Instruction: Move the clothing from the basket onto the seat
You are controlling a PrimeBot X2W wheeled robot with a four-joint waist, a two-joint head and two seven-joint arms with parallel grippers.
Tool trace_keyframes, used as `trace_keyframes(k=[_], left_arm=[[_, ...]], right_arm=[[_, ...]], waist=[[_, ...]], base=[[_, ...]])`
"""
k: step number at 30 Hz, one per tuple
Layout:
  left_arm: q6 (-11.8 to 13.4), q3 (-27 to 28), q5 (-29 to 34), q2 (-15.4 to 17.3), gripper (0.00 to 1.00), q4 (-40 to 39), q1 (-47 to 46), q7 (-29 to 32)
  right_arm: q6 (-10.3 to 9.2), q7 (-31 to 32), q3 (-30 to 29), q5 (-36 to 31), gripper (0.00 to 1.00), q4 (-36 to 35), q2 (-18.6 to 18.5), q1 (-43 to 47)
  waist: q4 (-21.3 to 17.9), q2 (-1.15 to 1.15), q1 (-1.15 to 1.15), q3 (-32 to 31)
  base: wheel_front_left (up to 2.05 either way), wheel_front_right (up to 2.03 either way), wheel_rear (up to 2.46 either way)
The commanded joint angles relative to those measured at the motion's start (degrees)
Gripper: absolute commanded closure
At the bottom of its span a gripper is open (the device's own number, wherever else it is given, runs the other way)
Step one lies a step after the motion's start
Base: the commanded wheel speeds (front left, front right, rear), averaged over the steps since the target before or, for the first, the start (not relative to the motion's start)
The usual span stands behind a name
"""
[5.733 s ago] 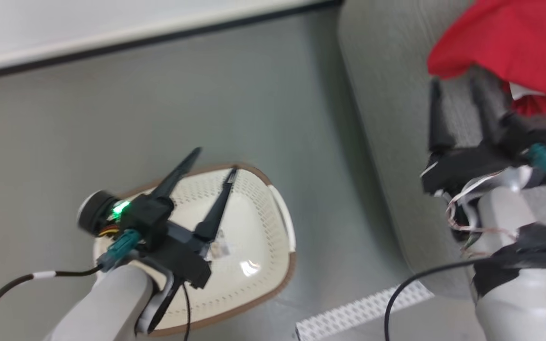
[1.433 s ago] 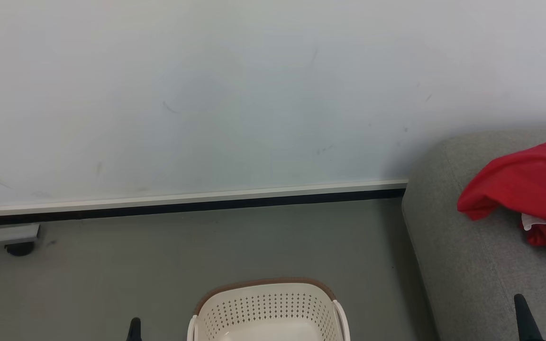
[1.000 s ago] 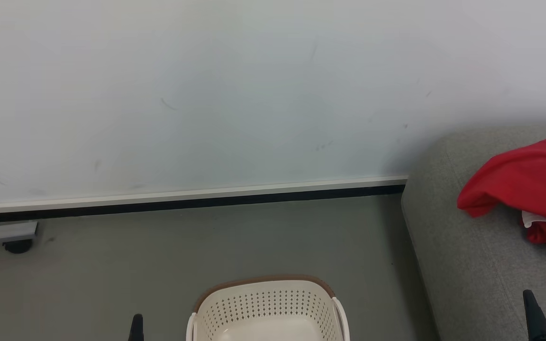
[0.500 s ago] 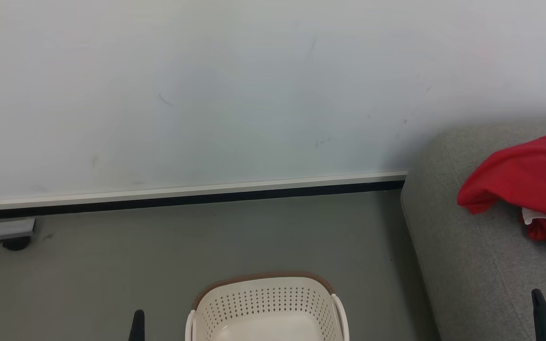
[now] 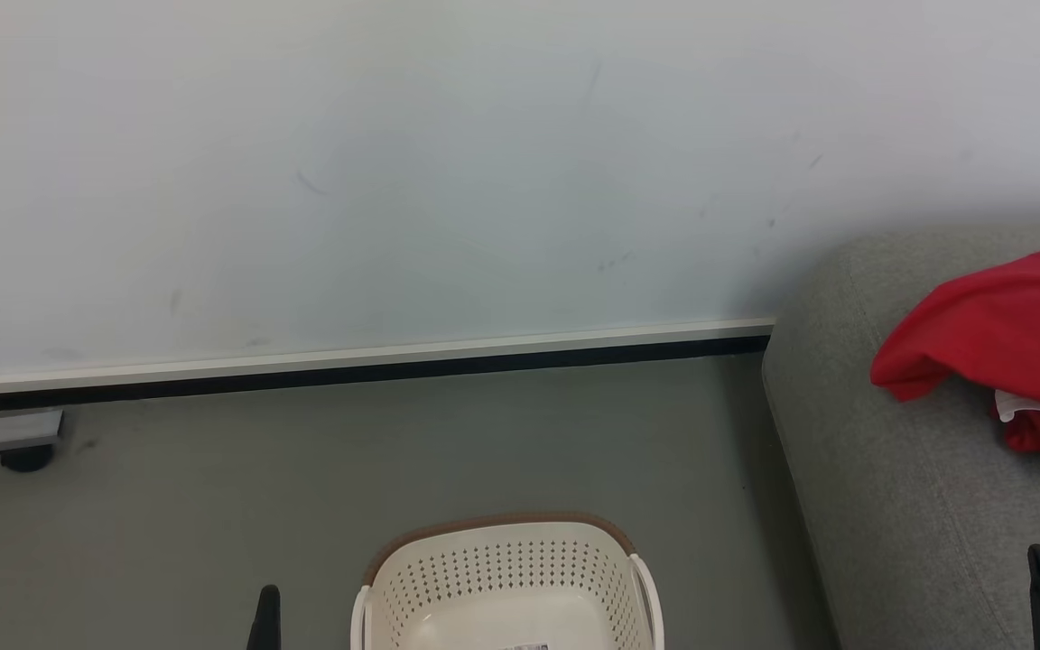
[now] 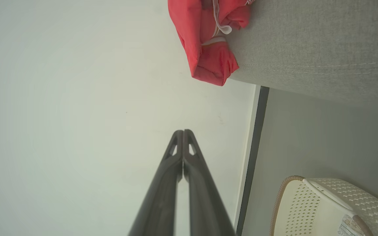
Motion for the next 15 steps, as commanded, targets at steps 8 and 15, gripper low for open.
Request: trace_keyframes(k=[8, 15], left_arm=[[-0.38, -0.37, -4.58, 0.01, 1.0, 0.28, -1.28, 0.52], [-0.49, -0.63, -6.98, -0.02, 1.0, 0.43, -1.44, 0.76]], right_arm=[[0.02, 1.54, -1.22, 4.66, 1.0, 0.17, -0.6, -0.88], [0.02, 2.27, -1.93, 7.28, 1.0, 0.32, -0.65, -1.04]], waist=[[-0.12, -0.01, 0.0, 0.43], [-0.19, -0.01, 0.0, 0.74]], base=[[0.0, 0.0, 0.0], [0.0, 0.0, 0.0]])
